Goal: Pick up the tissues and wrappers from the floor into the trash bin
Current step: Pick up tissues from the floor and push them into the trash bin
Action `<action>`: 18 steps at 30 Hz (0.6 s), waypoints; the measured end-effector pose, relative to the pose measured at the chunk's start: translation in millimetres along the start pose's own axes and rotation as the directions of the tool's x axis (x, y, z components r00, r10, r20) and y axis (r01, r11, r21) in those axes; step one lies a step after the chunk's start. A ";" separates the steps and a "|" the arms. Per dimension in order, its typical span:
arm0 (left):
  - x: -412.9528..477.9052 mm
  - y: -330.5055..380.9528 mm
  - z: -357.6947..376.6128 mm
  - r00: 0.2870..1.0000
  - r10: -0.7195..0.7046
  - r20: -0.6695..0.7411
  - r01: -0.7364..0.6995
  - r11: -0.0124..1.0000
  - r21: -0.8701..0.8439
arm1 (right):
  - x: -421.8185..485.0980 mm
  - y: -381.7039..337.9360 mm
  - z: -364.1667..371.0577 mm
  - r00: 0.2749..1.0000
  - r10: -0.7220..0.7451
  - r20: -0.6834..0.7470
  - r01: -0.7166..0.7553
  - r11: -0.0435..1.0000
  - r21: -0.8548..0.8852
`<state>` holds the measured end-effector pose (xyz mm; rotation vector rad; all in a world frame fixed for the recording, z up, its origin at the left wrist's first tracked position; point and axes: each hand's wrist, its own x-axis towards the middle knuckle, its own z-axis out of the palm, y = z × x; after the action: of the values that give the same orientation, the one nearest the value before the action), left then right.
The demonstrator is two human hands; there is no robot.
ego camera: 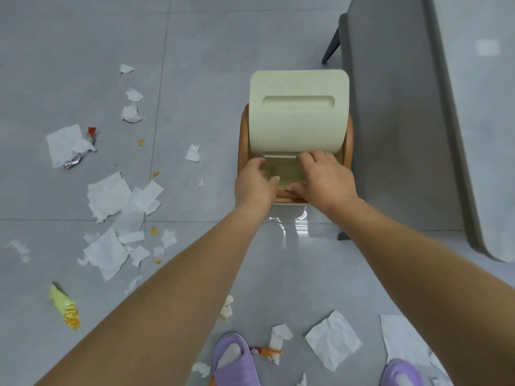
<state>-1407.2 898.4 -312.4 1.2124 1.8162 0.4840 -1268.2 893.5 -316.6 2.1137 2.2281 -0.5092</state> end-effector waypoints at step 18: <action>-94.1 29.1 -19.3 0.970 0.074 0.233 -0.054 0.994 -0.092 | -124.1 10.4 -48.1 0.956 0.291 -0.036 -0.240 0.848 0.472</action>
<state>-1394.1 831.2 -239.0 1.2186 1.5435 0.4295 -1238.7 785.9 -243.2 2.6823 1.9508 -1.0185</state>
